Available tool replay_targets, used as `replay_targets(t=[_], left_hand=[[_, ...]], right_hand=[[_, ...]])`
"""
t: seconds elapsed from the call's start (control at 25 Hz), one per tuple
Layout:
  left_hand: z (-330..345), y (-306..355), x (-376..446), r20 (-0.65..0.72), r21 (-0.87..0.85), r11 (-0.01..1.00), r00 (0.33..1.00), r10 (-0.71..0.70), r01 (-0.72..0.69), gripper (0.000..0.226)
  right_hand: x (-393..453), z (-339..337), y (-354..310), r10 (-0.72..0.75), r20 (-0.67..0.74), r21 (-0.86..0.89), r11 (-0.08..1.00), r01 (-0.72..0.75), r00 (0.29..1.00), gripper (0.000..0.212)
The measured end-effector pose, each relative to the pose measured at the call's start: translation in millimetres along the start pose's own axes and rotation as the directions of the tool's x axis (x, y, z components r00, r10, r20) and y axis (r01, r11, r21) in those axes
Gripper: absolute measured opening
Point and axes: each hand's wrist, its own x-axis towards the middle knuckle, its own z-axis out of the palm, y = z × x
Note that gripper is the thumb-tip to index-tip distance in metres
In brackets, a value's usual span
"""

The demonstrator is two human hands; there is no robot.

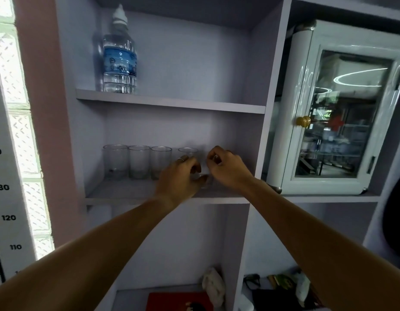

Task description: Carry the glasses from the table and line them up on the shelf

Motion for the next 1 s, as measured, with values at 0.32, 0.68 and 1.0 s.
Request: replay_targets(t=[0.32,0.68,1.0], left_hand=[[3,-3,-1,0.008,0.037,0.998,0.999,-0.048,0.048,0.033],[3,-4,-1,-0.008,0.041,0.995,0.996,-0.093,0.093,0.033],[-27,-26,-1,-0.104,0.028,0.995,0.99,-0.094,0.097,0.029]], right_hand=[[5,8,6,0.059,-0.03,0.079,0.995,-0.057,0.998,0.032],[13,18,6,0.111,-0.098,0.082,0.991,-0.103,0.989,0.032],[18,23,8,0.126,-0.081,0.077,0.99,-0.12,0.989,0.037]])
